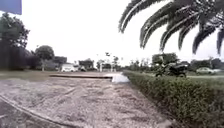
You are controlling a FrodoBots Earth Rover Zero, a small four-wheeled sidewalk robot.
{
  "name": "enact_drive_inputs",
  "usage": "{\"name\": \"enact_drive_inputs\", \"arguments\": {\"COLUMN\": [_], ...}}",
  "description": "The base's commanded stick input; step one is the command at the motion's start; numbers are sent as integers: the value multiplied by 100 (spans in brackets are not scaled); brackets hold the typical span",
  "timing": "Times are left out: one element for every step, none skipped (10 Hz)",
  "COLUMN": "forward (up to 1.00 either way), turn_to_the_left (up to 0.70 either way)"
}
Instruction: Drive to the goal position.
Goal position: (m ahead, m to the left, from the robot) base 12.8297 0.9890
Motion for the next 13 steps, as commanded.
{"name": "enact_drive_inputs", "arguments": {"forward": [50, 50, 50, 50, 50, 50, 50, 50, 50, 50, 50, 50, 50], "turn_to_the_left": [0, 0, 0, 0, 0, 0, 0, 0, 0, 0, 0, 0, 0]}}
